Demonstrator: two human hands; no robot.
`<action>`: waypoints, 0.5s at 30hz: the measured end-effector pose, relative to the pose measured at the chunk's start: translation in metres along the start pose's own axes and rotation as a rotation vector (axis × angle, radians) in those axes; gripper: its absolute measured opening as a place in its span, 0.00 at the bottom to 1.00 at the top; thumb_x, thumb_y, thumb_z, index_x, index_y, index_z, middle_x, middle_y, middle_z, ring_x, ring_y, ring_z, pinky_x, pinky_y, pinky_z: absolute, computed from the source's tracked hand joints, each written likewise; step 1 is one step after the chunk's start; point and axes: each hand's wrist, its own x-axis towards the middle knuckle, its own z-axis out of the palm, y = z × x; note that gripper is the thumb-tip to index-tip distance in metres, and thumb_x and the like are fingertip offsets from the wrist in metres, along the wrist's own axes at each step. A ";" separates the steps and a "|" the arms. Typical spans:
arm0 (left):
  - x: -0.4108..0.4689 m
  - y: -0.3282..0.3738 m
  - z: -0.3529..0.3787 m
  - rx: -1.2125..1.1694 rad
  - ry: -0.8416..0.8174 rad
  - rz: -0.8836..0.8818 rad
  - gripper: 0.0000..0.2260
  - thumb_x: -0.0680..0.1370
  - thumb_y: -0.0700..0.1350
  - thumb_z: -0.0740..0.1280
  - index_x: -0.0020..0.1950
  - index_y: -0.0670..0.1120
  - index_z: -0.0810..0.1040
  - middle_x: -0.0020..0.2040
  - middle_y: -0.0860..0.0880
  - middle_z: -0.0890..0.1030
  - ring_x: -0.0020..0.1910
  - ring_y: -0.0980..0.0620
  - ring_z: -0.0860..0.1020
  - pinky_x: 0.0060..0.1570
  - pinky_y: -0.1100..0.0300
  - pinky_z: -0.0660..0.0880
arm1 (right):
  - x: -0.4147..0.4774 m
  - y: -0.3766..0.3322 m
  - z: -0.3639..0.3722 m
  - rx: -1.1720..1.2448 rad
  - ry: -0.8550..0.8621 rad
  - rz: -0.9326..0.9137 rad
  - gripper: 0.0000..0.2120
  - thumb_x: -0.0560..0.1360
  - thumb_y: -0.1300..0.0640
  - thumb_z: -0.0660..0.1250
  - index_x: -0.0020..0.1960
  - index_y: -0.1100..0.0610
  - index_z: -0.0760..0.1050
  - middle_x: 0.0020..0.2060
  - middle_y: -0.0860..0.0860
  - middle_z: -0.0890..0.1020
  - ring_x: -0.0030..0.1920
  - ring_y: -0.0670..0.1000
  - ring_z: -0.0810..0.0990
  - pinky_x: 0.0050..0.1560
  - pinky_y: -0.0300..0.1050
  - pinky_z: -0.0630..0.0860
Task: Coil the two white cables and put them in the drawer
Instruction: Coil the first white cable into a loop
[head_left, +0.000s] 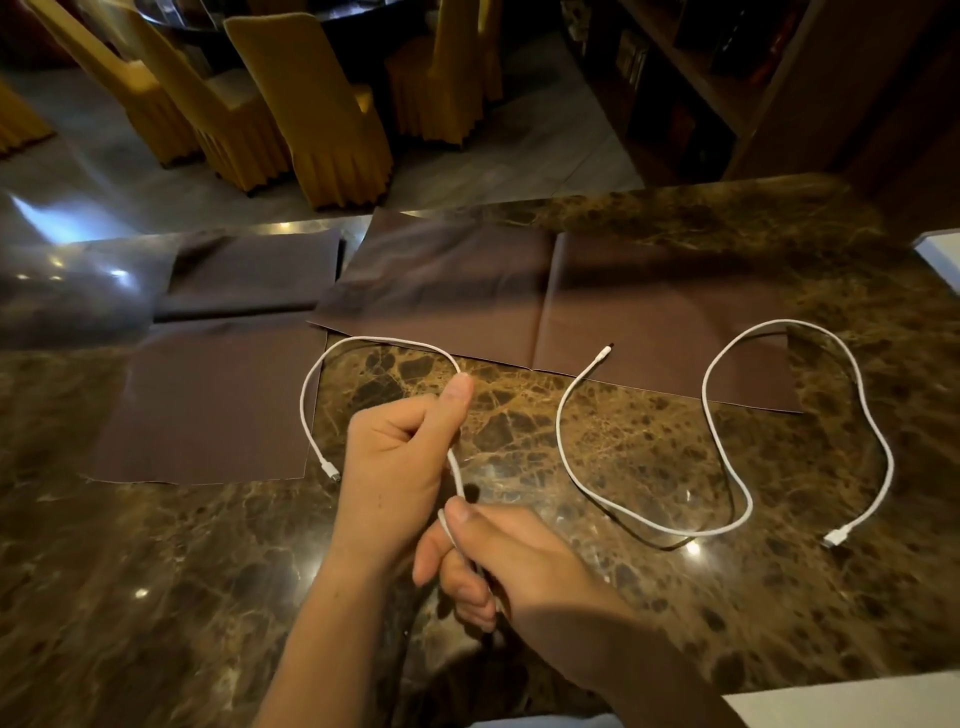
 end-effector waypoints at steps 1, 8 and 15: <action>0.000 0.001 -0.001 0.012 -0.008 0.009 0.33 0.77 0.57 0.69 0.29 0.30 0.63 0.27 0.30 0.62 0.28 0.34 0.59 0.28 0.51 0.61 | 0.000 0.002 0.000 -0.028 0.016 -0.007 0.21 0.81 0.43 0.56 0.42 0.53 0.82 0.27 0.47 0.69 0.28 0.47 0.65 0.33 0.46 0.62; -0.008 -0.004 0.011 -0.067 -0.065 -0.099 0.31 0.76 0.56 0.69 0.27 0.35 0.63 0.24 0.36 0.61 0.24 0.42 0.58 0.29 0.55 0.65 | -0.011 -0.006 -0.002 -0.043 0.005 -0.172 0.18 0.80 0.41 0.59 0.41 0.52 0.78 0.28 0.48 0.67 0.31 0.50 0.64 0.34 0.49 0.62; -0.023 -0.008 0.030 -0.220 -0.089 -0.226 0.25 0.82 0.51 0.62 0.24 0.52 0.72 0.20 0.54 0.70 0.16 0.60 0.68 0.16 0.72 0.64 | -0.005 -0.043 -0.010 0.374 -0.109 -0.246 0.17 0.81 0.50 0.60 0.38 0.58 0.74 0.26 0.49 0.62 0.27 0.48 0.59 0.31 0.49 0.55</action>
